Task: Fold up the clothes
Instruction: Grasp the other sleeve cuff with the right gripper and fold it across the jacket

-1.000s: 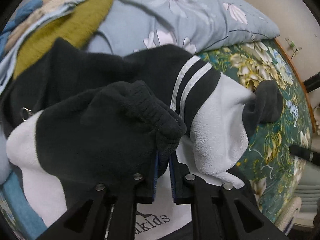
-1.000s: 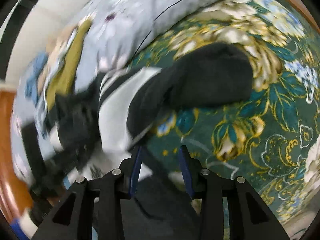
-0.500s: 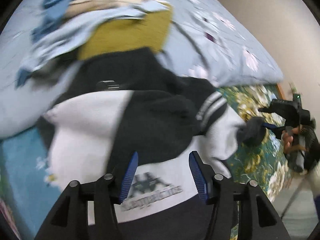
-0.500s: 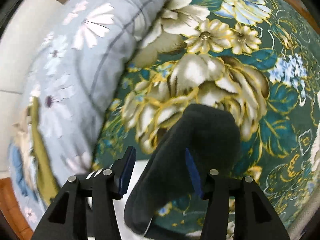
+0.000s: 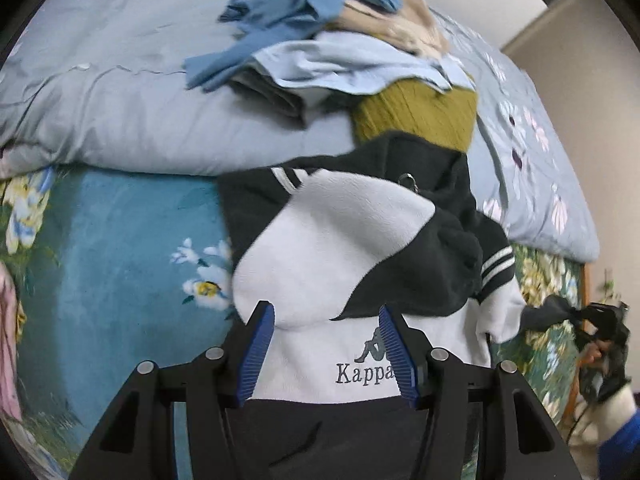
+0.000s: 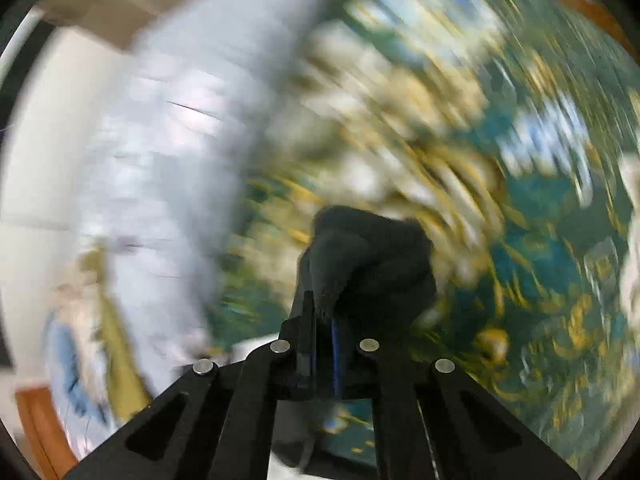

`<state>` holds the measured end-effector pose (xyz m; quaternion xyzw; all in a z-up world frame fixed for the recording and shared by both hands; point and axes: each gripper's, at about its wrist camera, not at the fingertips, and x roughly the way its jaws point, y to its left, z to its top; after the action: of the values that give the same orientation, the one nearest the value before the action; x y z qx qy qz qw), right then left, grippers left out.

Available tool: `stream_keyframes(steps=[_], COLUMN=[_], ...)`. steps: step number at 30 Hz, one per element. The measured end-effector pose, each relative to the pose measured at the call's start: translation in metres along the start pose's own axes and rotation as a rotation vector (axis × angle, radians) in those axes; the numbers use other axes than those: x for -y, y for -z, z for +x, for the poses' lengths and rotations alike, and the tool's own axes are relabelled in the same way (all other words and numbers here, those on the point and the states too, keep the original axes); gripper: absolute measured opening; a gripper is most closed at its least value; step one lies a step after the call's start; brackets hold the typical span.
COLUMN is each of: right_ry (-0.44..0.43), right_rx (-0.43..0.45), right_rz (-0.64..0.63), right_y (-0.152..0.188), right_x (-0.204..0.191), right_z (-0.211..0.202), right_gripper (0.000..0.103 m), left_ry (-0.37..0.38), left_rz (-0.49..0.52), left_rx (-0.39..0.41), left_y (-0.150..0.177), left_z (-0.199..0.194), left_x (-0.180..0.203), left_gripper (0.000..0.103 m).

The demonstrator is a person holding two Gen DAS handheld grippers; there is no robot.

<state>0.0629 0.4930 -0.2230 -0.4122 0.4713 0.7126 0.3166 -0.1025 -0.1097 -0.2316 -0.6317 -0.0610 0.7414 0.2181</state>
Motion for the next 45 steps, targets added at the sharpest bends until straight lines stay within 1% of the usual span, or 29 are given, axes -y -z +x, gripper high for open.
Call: stream_keyframes(steps=[2, 3, 5, 7, 11, 15, 18, 21, 23, 24, 26, 29, 32, 35, 37, 38, 41, 42, 43, 45], right_ry=[-0.075, -0.130, -0.231, -0.305, -0.410, -0.511, -0.518, -0.475, -0.419, -0.401, -0.368, -0.360, -0.369, -0.342, -0.323, -0.326, -0.348, -0.359, -0.365, -0.374], right_rx=[0.068, 0.088, 0.107, 0.094, 0.034, -0.087, -0.194, -0.305, -0.359, -0.384, -0.431, -0.482, -0.529, -0.577, -0.588, -0.589, -0.572, -0.565, -0.557, -0.534], right_rz=[-0.131, -0.203, -0.375, -0.541, -0.834, -1.078, -1.242, -1.351, -1.399, -1.399, -1.381, -1.357, -1.374, -1.414, -1.417, -1.411, -1.401, -1.407, -1.412, -1.401], right_y=[0.002, 0.007, 0.022, 0.045, 0.113, 0.210, 0.283, 0.348, 0.381, 0.388, 0.397, 0.402, 0.410, 0.419, 0.422, 0.421, 0.414, 0.409, 0.404, 0.387], right_x=[-0.029, -0.049, -0.098, -0.144, -0.219, -0.271, -0.287, -0.279, -0.267, -0.263, -0.259, -0.254, -0.251, -0.243, -0.241, -0.240, -0.240, -0.237, -0.235, -0.227], right_z=[-0.028, -0.041, -0.061, -0.070, -0.074, -0.064, -0.038, -0.004, 0.024, 0.034, 0.053, 0.066, 0.069, 0.078, 0.084, 0.085, 0.075, 0.071, 0.065, 0.054], right_gripper=[0.006, 0.006, 0.006, 0.006, 0.006, 0.005, 0.005, 0.006, 0.006, 0.006, 0.006, 0.006, 0.006, 0.006, 0.006, 0.009, 0.010, 0.015, 0.018, 0.029], left_ry=[0.003, 0.004, 0.010, 0.021, 0.030, 0.022, 0.014, 0.005, -0.004, -0.007, -0.010, -0.008, -0.004, 0.003, 0.010, 0.013, 0.020, 0.022, 0.024, 0.032], left_rz=[-0.008, -0.012, -0.029, -0.050, -0.094, -0.142, -0.198, -0.244, -0.273, -0.285, -0.303, -0.317, -0.314, -0.304, -0.284, -0.272, -0.228, -0.211, -0.196, -0.164], left_rx=[0.003, 0.005, 0.012, 0.021, 0.048, 0.066, 0.071, 0.074, 0.070, 0.068, 0.065, 0.054, 0.048, 0.039, 0.030, 0.025, 0.003, -0.004, -0.011, -0.030], left_y=[0.000, 0.000, 0.000, -0.001, -0.004, -0.006, -0.005, -0.005, -0.005, -0.005, -0.006, -0.008, -0.013, -0.021, -0.029, -0.033, -0.044, -0.046, -0.047, -0.050], left_z=[-0.001, -0.002, -0.005, -0.009, -0.019, -0.025, -0.026, -0.026, -0.025, -0.024, -0.022, -0.017, -0.011, -0.003, 0.005, 0.009, 0.022, 0.027, 0.032, 0.045], left_x=[-0.004, -0.007, -0.013, -0.018, -0.034, -0.054, -0.075, -0.093, -0.103, -0.107, -0.114, -0.118, -0.116, -0.109, -0.100, -0.095, -0.081, -0.075, -0.070, -0.060], left_gripper=[0.059, 0.059, 0.059, 0.059, 0.059, 0.060, 0.060, 0.060, 0.060, 0.060, 0.060, 0.060, 0.060, 0.060, 0.060, 0.060, 0.060, 0.060, 0.060, 0.060])
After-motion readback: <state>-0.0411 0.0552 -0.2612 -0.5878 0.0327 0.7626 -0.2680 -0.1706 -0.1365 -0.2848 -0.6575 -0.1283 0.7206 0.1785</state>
